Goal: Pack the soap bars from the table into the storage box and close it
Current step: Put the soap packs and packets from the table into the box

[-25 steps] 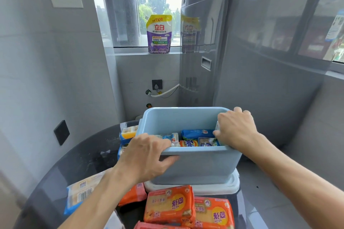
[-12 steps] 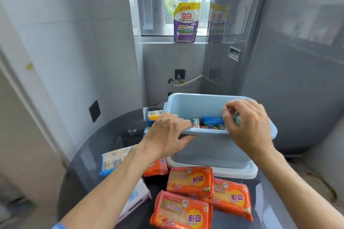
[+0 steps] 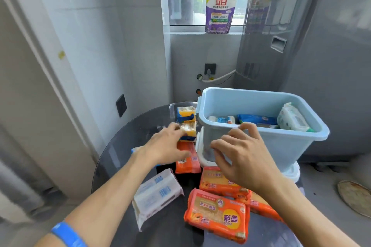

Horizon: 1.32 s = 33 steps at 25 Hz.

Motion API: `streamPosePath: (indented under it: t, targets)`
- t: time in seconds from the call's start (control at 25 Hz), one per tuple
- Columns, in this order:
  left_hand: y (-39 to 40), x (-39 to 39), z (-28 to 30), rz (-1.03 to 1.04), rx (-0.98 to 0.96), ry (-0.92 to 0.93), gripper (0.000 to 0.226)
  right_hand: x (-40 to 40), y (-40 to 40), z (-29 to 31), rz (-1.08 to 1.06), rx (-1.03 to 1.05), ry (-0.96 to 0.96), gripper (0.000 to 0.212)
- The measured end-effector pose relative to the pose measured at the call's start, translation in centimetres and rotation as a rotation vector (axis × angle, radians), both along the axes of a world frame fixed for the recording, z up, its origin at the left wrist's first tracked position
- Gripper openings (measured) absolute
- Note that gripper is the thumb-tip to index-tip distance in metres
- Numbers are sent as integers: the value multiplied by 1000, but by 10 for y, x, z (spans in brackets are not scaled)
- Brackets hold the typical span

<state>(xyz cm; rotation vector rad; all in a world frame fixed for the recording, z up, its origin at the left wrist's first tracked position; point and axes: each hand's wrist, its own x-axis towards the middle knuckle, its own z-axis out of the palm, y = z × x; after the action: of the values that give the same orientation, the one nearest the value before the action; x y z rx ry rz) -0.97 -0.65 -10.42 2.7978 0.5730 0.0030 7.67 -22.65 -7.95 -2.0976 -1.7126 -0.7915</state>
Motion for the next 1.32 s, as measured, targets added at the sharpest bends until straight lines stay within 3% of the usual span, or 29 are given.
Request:
streamPosePath:
  t: [0.08, 0.24, 0.32, 0.4, 0.52, 0.6, 0.68, 0.8, 0.92, 1.0, 1.08, 1.2, 1.32]
  targets:
    - [-5, 1, -10, -36, 77, 28, 77, -2, 1, 7, 68, -66, 113, 17]
    - [-10, 15, 1, 111, 270, -247, 38, -4, 0, -6, -15, -480, 292, 34]
    - [-21, 18, 1, 65, 177, -135, 31, 4, -5, -14, -122, -722, 392, 55]
    - [-42, 22, -7, 50, 194, 41, 38, 11, -8, -18, -179, -826, 493, 76]
    - [-64, 39, -16, 201, 376, 181, 58, 13, -6, -21, -165, -755, 479, 76]
    - [-66, 43, -17, 281, 311, 241, 72, 12, -6, -20, -157, -719, 465, 65]
    - [-60, 37, -15, 300, 193, 266, 68, 15, -11, -16, -164, -666, 523, 57]
    - [-48, 26, -9, 236, 119, 284, 64, 21, -23, -6, -69, -453, 937, 48]
    - [-28, 18, 13, 273, -237, 203, 55, 27, -29, 0, 91, -159, 1567, 35]
    - [-1, 6, 30, 370, -590, 125, 55, 31, -31, 3, 225, -100, 1976, 46]
    - [27, -14, 35, 339, -968, 112, 61, 32, -33, 6, 367, -144, 2220, 60]
    - [47, -35, 33, 220, -1459, -34, 58, 27, -35, 12, 495, -203, 2263, 67]
    - [41, -34, 36, 99, -1591, -184, 67, 17, -35, 26, 530, -115, 2150, 48]
